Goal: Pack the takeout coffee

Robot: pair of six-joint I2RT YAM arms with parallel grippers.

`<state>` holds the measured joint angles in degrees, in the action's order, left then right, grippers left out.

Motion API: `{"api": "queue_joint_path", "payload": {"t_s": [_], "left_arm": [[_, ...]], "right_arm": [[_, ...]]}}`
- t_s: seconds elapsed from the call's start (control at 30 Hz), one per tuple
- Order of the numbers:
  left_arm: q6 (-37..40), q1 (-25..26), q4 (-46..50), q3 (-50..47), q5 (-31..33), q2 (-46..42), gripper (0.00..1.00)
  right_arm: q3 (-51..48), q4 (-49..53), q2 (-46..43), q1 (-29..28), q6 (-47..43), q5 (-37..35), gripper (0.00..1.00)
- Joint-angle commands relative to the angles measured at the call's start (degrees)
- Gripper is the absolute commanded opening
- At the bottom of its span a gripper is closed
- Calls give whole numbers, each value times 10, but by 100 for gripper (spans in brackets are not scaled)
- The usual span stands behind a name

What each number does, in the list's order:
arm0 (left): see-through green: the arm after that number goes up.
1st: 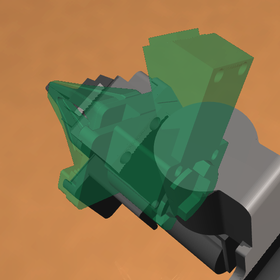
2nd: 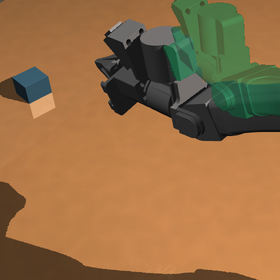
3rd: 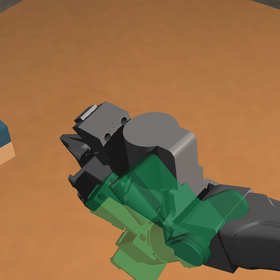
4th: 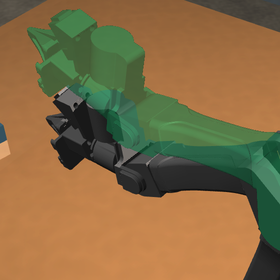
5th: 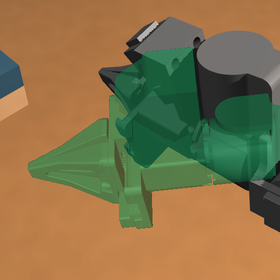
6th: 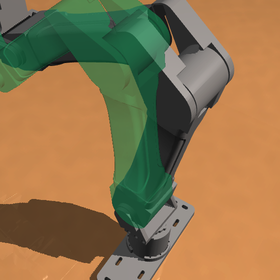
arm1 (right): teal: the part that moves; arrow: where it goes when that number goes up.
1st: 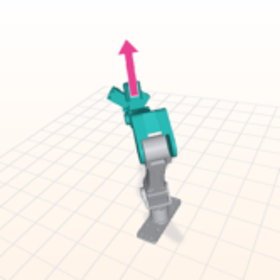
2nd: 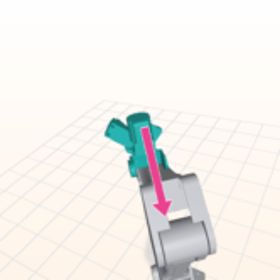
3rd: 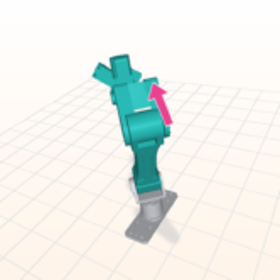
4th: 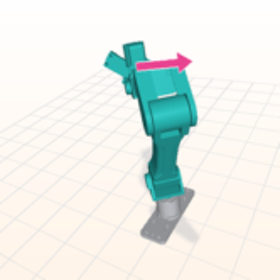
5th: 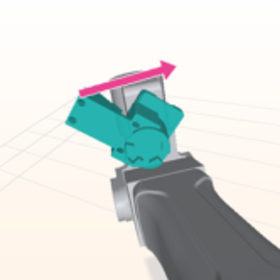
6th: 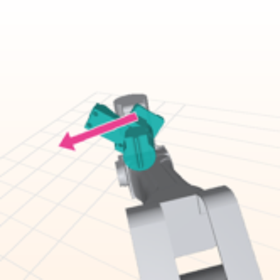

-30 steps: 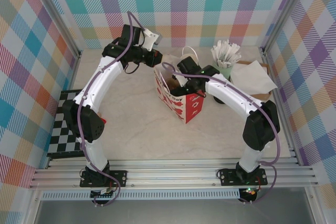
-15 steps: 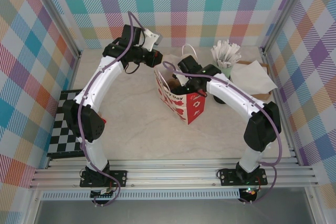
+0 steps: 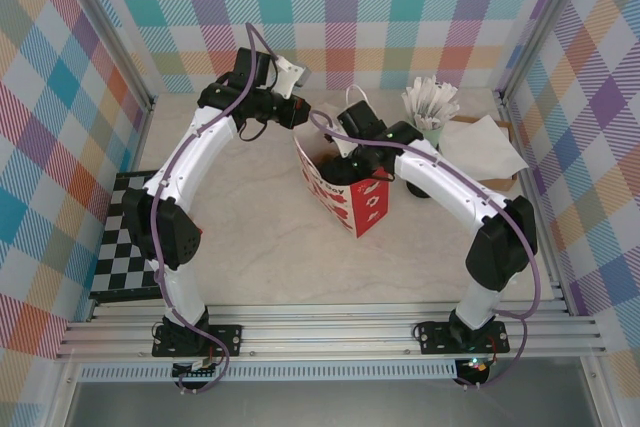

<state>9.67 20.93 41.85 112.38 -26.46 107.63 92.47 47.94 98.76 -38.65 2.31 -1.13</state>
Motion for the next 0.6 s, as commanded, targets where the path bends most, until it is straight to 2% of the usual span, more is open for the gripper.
{"api": "queue_joint_path", "payload": {"t_s": [0.0,0.3,0.57], "left_arm": [[-6,2,-8,22,0,0,0],[-1,2,1,24,12,0,0],[0,2,0,33,20,8,0]], "right_arm": [[19,-18,-10,-5,12,-12,100],[34,55,-9,-9,40,-42,100],[62,114,-16,-9,59,-35,100]]}}
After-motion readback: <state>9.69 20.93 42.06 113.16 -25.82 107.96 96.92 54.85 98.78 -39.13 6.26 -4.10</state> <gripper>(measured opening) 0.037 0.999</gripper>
